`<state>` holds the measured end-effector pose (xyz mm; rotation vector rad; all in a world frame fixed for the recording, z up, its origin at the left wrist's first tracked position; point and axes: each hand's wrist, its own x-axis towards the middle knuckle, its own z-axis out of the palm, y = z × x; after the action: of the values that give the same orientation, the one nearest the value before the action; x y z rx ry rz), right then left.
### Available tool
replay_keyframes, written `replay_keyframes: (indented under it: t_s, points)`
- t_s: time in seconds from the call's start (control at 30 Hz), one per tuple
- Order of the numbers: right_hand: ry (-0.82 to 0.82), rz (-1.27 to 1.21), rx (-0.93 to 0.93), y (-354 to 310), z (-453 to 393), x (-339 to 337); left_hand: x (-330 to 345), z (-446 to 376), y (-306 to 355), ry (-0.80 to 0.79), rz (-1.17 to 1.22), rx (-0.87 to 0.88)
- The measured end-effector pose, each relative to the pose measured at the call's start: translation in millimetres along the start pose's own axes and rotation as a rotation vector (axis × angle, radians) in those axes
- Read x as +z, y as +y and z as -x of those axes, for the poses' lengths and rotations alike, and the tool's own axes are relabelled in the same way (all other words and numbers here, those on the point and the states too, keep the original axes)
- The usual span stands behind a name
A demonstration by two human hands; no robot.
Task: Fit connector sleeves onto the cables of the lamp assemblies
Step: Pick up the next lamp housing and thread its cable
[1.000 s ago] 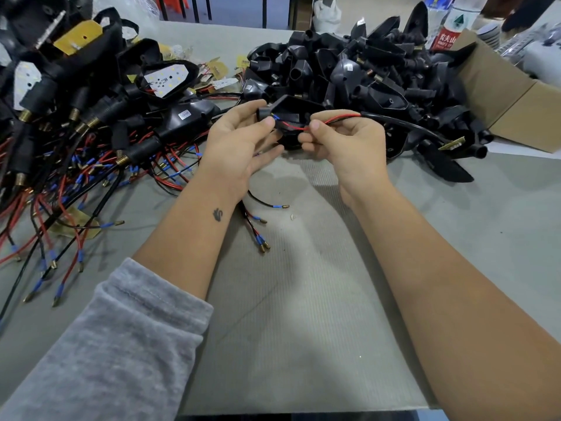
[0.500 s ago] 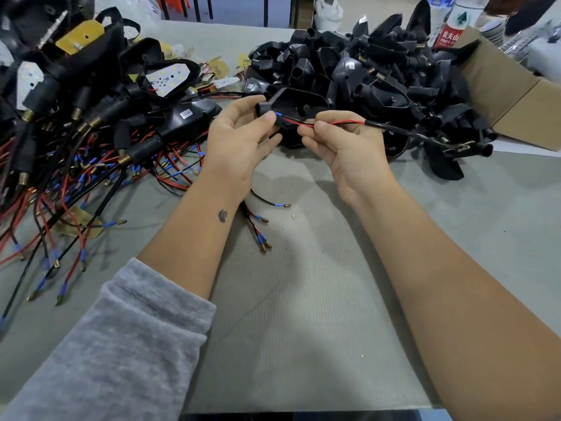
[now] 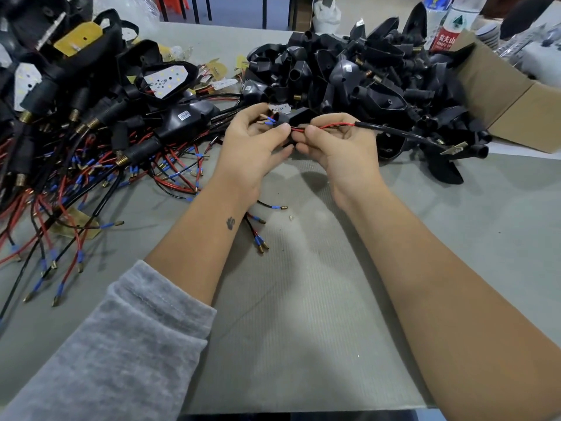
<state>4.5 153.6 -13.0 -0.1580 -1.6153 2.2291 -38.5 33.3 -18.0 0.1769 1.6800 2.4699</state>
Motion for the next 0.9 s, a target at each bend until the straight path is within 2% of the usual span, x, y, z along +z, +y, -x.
replay_keyframes:
  t_s: [0.07,0.17,0.33,0.53,0.7,0.9]
  points:
    - [0.008,0.101,-0.040,0.4,1.4,1.5,1.5,0.1,0.3,0.022,0.083,-0.040]
    - [0.031,0.210,-0.091,0.3,0.7,1.1,3.0,-0.4,1.1,-0.045,0.144,-0.101]
    - [-0.006,0.103,-0.091,1.0,-1.4,-0.1,0.1,-2.0,-3.7,-0.097,0.294,-0.121]
    - [-0.031,0.129,-0.046,2.4,-1.8,-0.1,1.7,0.9,-5.0,-0.186,0.073,-0.089]
    - [-0.048,-0.061,0.131,-0.8,-4.8,0.2,3.0,3.4,-1.1,-0.037,0.080,-0.076]
    - [0.153,-0.348,0.239,-3.0,-9.0,-9.6,-3.2,-2.7,2.3,0.158,0.256,-0.088]
